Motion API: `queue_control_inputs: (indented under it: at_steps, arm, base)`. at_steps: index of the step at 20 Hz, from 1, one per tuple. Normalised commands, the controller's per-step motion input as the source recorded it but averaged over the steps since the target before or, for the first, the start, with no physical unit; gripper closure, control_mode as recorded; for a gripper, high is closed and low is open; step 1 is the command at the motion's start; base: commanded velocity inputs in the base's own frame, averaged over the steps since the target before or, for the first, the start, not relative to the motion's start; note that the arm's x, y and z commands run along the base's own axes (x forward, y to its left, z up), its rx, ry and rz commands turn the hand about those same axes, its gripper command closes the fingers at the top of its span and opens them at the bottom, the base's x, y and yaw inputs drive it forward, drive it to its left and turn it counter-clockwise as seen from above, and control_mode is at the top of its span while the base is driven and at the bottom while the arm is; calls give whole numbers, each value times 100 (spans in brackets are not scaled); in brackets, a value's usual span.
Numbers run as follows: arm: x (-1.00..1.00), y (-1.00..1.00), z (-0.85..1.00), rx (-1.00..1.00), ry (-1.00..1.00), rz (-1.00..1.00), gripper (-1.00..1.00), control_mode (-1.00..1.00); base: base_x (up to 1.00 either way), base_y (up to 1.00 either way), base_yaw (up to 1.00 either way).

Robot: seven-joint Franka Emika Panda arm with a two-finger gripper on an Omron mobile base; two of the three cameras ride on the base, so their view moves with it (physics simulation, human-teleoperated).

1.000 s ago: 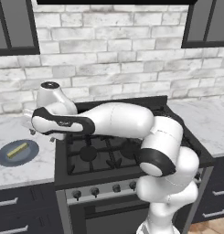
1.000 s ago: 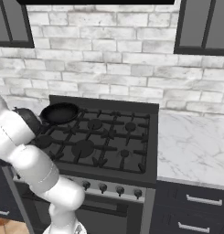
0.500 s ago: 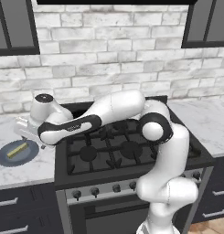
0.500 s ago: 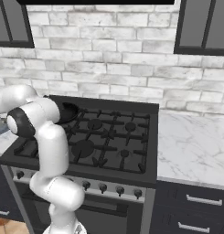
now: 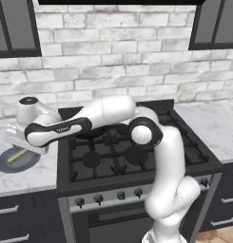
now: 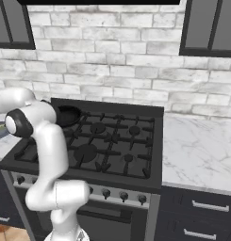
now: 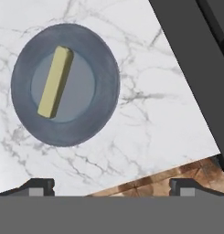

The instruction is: Pick up the butter stick and place it in the pan. Then turn on the burner for the pan.

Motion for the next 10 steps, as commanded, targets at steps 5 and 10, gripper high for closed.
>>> queue_control_inputs:
  at_steps: [5,10]
  arm:
    - [12,7,0,-3,11,0,-100,-100]
    - [30,0,-7,-3,2,0,-100,-100]
  base:
    - [0,0,0]
    - [0,0,0]
